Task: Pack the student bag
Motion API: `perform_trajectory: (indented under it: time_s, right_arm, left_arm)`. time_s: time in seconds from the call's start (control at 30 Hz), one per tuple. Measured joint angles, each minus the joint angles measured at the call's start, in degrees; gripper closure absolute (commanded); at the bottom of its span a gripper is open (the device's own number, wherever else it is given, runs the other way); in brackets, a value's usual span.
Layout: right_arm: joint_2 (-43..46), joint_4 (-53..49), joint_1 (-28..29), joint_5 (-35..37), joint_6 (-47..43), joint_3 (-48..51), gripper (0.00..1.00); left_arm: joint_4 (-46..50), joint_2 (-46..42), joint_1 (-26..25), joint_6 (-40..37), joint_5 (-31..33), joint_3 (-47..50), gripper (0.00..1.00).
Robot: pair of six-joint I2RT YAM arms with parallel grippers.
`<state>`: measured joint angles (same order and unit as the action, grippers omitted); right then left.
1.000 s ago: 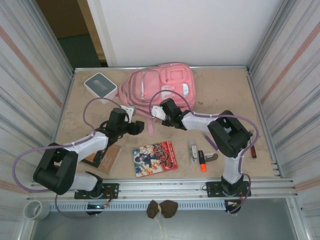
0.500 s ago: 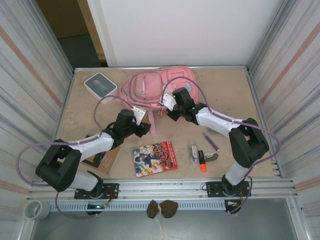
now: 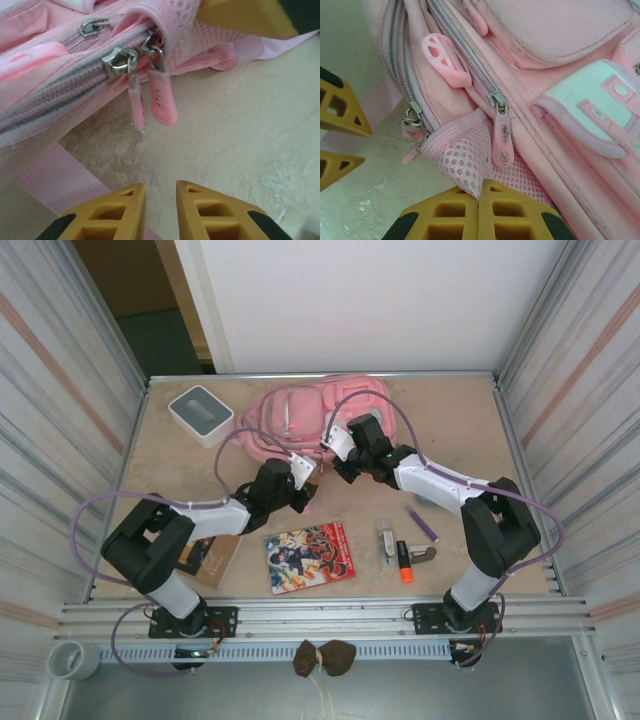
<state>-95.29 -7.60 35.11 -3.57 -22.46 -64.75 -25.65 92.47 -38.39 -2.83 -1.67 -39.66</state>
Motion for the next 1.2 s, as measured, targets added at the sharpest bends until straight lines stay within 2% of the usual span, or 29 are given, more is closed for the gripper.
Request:
perform_trajectory:
  time_s: [0.4,0.93,1.2]
  right_arm:
    - [0.57,-0.28,-0.02,-1.05,0.02,0.00,1.00]
    - [0.61,-0.26,-0.33,-1.70,0.66,0.02,1.00]
    - [0.74,-0.09,-0.39,-2.05,1.05,0.63,1.00]
  left_arm:
    - [-7.30,3.13,0.00,0.20,1.11,-0.87,0.84]
    - [-9.31,5.66,0.00,2.93,-0.63,-3.87,0.85]
    - [-10.45,6.88,0.02,5.27,-0.61,-4.20,0.95]
